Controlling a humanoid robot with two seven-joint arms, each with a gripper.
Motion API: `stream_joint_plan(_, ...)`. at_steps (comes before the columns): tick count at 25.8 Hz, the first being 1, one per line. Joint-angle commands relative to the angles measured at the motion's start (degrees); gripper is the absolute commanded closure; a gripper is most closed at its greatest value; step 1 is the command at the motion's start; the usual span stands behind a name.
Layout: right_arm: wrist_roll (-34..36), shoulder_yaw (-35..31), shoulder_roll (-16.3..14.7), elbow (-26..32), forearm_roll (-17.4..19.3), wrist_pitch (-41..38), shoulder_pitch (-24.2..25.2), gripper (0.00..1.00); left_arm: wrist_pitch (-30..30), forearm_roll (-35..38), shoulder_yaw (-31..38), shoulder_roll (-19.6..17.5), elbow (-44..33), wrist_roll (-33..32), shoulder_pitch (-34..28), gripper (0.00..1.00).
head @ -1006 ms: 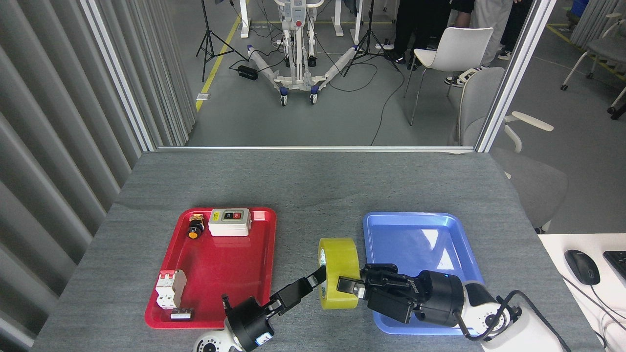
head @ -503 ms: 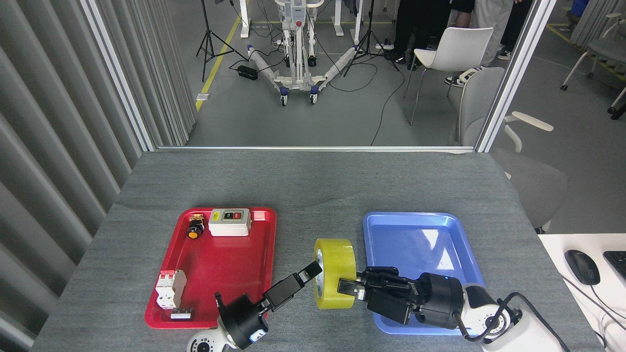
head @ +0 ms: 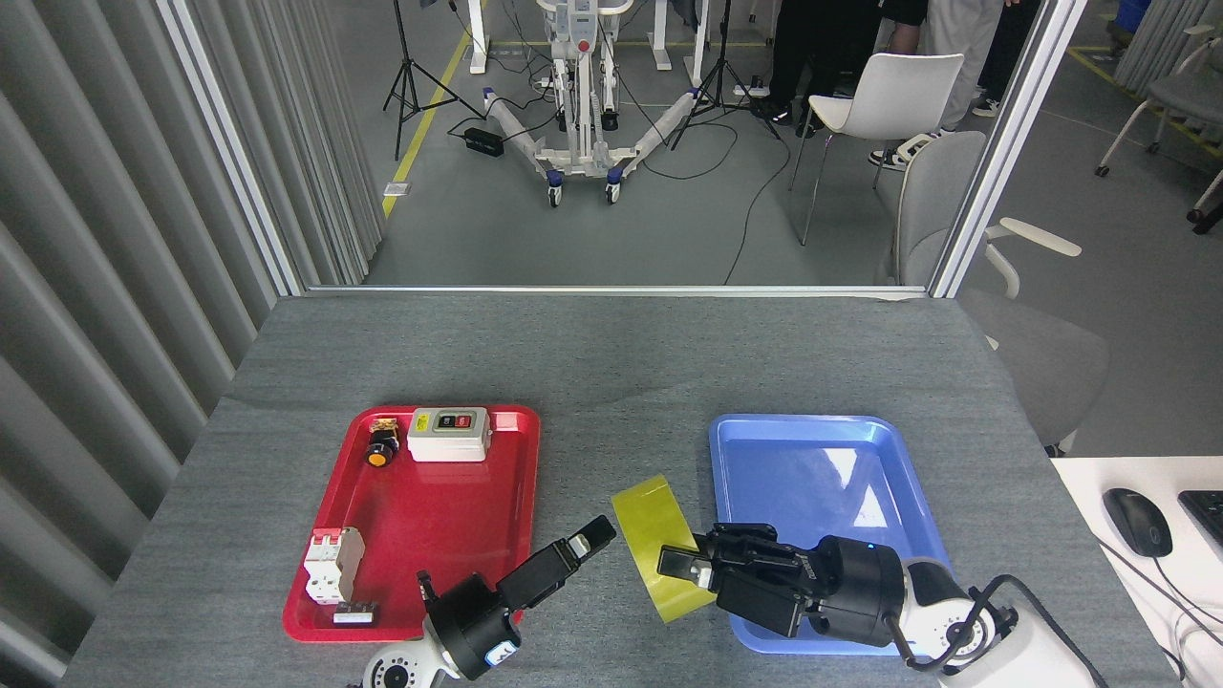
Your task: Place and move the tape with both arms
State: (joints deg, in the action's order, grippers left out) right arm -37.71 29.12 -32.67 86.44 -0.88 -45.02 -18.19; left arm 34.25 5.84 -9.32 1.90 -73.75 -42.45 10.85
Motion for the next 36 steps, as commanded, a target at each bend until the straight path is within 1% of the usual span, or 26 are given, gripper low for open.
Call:
stream_joint_plan(1, 0.2, 0.0, 0.1, 0.0, 0.0, 0.0, 0.0, 0.77, 0.0, 0.1, 0.0, -0.5, 1.7, 0.2, 1.0, 0.0)
stream_joint_plan(6, 0.6, -0.1, 0.1, 0.0, 0.0, 0.0, 0.1, 0.95, 0.0, 0.1, 1.1, -0.8, 3.2, 0.2, 2.2, 0.0)
stream_joint_plan(7, 0.9, -0.1, 0.0, 0.0, 0.0, 0.0, 0.2, 0.97, 0.0, 0.1, 1.4, -0.8, 3.3, 0.2, 2.3, 0.0)
stream_joint_plan(9, 1.2, -0.4, -0.1, -0.1, 0.1, 0.0, 0.4, 0.97, 0.0, 0.2, 1.9, -0.9, 4.1, 0.2, 2.7, 0.0)
stream_joint_plan(12, 1.2, -3.8, -0.3, -0.1, 0.2, 0.0, 1.4, 0.97, 0.0, 0.3, 3.2, -0.9, 5.5, 0.3, 3.5, 0.0)
stream_joint_plan(14, 1.2, -7.5, -0.4, 0.0, 0.4, 0.0, 2.3, 0.97, -0.2, 0.8, 4.3, -1.1, 6.7, 0.6, 4.0, 0.0)
stream_joint_plan(16, 1.2, -13.4, -0.2, -0.1, 0.4, 0.0, 4.1, 0.97, -0.4, 2.8, 5.9, -1.3, 7.9, 1.8, 4.7, 0.0)
stream_joint_plan(18, 1.2, -19.4, 0.4, -0.1, 0.4, 0.0, 6.7, 0.97, -0.4, 3.3, 9.4, -2.3, 8.3, 1.9, 4.9, 0.0)
stream_joint_plan(19, 1.2, -22.3, 1.3, -0.1, 0.4, 0.0, 7.9, 0.97, -0.4, 3.3, 10.5, -3.2, 8.6, 1.9, 5.0, 0.0)
stream_joint_plan(21, 1.1, -28.3, 4.7, -0.2, 0.0, 0.0, 9.9, 0.97, -0.7, 3.6, 11.2, -4.5, 8.8, 3.2, 6.0, 0.0)
stream_joint_plan(23, 0.6, -33.8, 7.8, -0.4, -0.8, 0.0, 11.8, 0.97, -1.3, 7.0, 11.6, -4.9, 8.2, 6.7, 6.5, 0.0)
stream_joint_plan(25, 1.0, -36.8, 7.9, -0.5, -4.2, 0.0, 12.3, 0.97, -1.5, 13.2, 13.9, -6.1, 7.1, 13.0, 6.3, 0.0)
stream_joint_plan(28, 1.7, -37.2, 7.1, -1.1, -10.3, 0.0, 11.8, 0.98, -1.3, 26.2, 16.2, -6.4, 5.2, 25.5, 5.2, 0.0)
stream_joint_plan(29, 2.8, -37.0, 5.6, -1.4, -12.8, 0.0, 11.4, 0.99, -1.8, 31.4, 16.3, -6.1, 4.2, 30.1, 4.4, 0.0)
stream_joint_plan(30, 4.9, -36.1, 2.9, -1.6, -15.8, 0.0, 10.9, 0.99, -2.5, 36.9, 16.3, -5.7, 2.8, 35.4, 3.4, 0.0)
stream_joint_plan(31, 7.8, -33.9, -0.3, -2.0, -19.0, 0.0, 9.6, 0.99, -4.9, 42.8, 16.3, -5.1, 0.6, 41.0, 2.4, 0.0)
stream_joint_plan(32, 11.1, -30.1, -2.8, -2.9, -21.6, 1.7, 7.9, 0.99, -9.1, 48.5, 16.1, -4.0, -2.9, 45.4, 1.0, 0.0)
stream_joint_plan(33, 14.4, -25.7, -4.8, -4.4, -23.7, 5.9, 5.5, 0.99, -14.9, 53.7, 15.8, -3.0, -5.8, 48.3, -0.4, 0.0)
stream_joint_plan(35, 17.9, -18.2, -6.9, -7.3, -25.7, 14.1, 0.2, 0.99, -25.1, 59.3, 14.2, 0.2, -9.4, 48.8, -1.7, 0.0)
stream_joint_plan(36, 17.9, -15.1, -7.4, -8.9, -26.3, 18.4, -2.6, 0.99, -28.5, 59.1, 12.8, 1.3, -10.4, 48.3, -2.4, 0.0)
